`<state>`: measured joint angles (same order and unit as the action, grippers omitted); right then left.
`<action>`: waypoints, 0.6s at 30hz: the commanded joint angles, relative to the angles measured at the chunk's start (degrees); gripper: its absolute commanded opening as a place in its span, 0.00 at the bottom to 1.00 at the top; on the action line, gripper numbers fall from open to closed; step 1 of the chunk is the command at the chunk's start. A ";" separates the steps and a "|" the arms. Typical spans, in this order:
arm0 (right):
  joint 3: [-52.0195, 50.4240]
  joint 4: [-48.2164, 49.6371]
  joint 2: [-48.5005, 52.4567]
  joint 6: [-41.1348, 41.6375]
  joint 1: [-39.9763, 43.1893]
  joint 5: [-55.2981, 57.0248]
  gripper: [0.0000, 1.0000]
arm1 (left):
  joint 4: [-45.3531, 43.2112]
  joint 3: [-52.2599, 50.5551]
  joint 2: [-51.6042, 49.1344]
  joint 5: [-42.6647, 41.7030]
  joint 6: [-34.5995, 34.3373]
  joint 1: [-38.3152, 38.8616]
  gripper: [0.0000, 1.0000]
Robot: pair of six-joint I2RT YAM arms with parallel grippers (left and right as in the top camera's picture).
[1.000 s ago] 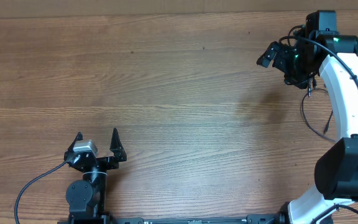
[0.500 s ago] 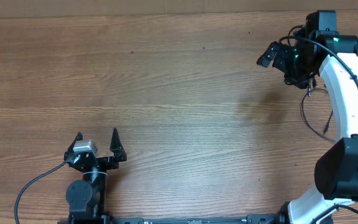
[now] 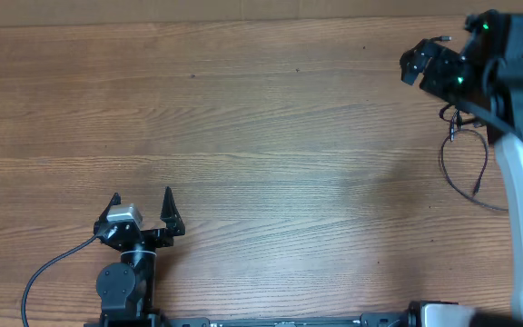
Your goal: Untangle cables
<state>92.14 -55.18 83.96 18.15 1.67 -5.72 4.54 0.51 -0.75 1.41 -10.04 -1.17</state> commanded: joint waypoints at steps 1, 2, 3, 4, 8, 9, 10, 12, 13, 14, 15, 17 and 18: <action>-6.78 4.85 -7.17 -0.39 -1.09 3.69 1.00 | -0.09 -0.20 0.50 -0.92 1.49 0.02 1.00; -11.21 8.66 -10.67 -0.15 -1.09 3.67 1.00 | -0.09 -0.20 0.50 -0.92 1.49 0.02 1.00; -14.93 11.72 -13.42 -0.17 -1.09 3.50 1.00 | -0.09 -0.20 0.50 -0.92 1.49 0.02 1.00; -18.03 14.10 -15.61 -0.15 -1.09 3.43 1.00 | -0.09 -0.20 0.50 -0.92 1.49 0.02 1.00; -31.19 23.08 -25.00 1.57 -1.09 3.10 1.00 | -0.09 -0.20 0.50 -0.92 1.49 0.02 1.00; -33.75 24.83 -26.80 2.03 -1.07 3.10 1.00 | -0.07 -0.20 0.50 -0.92 1.49 0.02 1.00; -36.79 27.15 -28.98 2.67 -1.07 3.10 1.00 | -0.09 -0.20 0.50 -0.92 1.49 0.02 1.00; -42.29 31.61 -33.00 3.08 -1.09 3.10 1.00 | -0.09 -0.20 0.50 -0.92 1.49 0.02 1.00; -44.52 33.44 -34.64 3.08 -1.09 3.08 1.00 | -0.09 -0.20 0.50 -0.92 1.49 0.02 1.00; -47.80 35.91 -37.29 3.08 -1.09 3.08 1.00 | -0.09 -0.20 0.50 -0.92 1.49 0.02 1.00; -50.34 37.73 -39.32 3.21 -1.09 3.06 1.00 | -0.09 -0.20 0.50 -0.92 1.49 0.02 1.00; -57.66 42.93 -45.22 4.57 -1.09 3.10 1.00 | -0.09 -0.20 0.50 -0.92 1.49 0.02 0.99; -60.72 44.92 -47.76 4.59 -1.09 3.06 1.00 | -0.09 -0.20 0.50 -0.92 1.49 0.02 1.00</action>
<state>38.92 -14.04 42.72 21.32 0.62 -3.36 4.56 0.51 -0.75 1.04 -10.02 -1.17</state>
